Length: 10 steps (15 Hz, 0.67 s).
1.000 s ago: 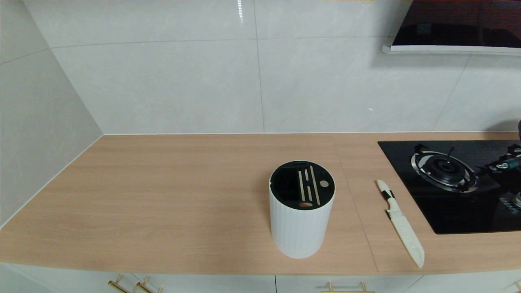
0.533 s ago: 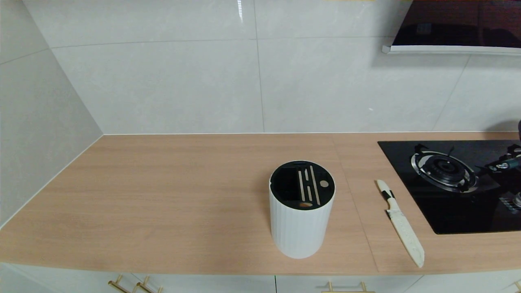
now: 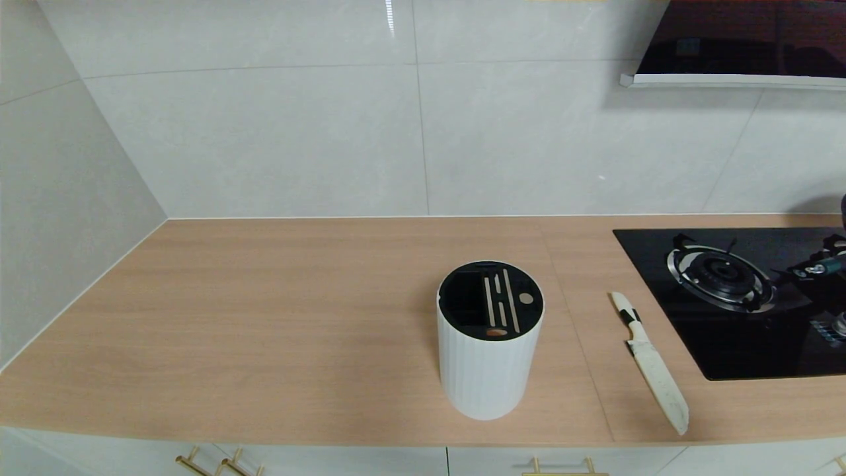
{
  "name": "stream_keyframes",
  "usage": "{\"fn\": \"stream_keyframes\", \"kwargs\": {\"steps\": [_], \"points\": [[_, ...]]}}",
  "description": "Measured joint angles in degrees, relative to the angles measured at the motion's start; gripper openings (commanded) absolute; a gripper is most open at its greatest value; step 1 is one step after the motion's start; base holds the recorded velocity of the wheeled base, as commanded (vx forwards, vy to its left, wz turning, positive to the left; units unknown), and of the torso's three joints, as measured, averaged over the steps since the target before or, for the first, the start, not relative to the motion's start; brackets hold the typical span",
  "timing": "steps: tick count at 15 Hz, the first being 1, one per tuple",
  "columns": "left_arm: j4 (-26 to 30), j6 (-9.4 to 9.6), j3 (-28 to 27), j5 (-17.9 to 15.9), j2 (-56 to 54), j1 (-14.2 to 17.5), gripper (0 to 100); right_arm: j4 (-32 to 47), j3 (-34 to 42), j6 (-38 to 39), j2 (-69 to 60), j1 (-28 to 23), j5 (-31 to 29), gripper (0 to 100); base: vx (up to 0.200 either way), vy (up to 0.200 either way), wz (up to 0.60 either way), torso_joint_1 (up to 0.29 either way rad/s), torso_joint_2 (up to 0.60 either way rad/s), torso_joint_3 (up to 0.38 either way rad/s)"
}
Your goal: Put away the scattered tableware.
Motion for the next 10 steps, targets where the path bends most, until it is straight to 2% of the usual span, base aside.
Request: {"fn": "stream_keyframes", "kwargs": {"steps": [6,10], "points": [[0.02,0.0,0.0,0.0,0.0,0.0,100,-3.71,-11.54,-3.51,35.93,2.99,0.09,100,0.0,0.0,0.0,0.0,0.0,0.0],[0.02,0.0,0.0,0.0,0.0,0.0,100,-15.84,-15.93,-4.11,57.31,3.45,-0.39,100,0.0,0.0,0.0,0.0,0.0,0.0]]}}
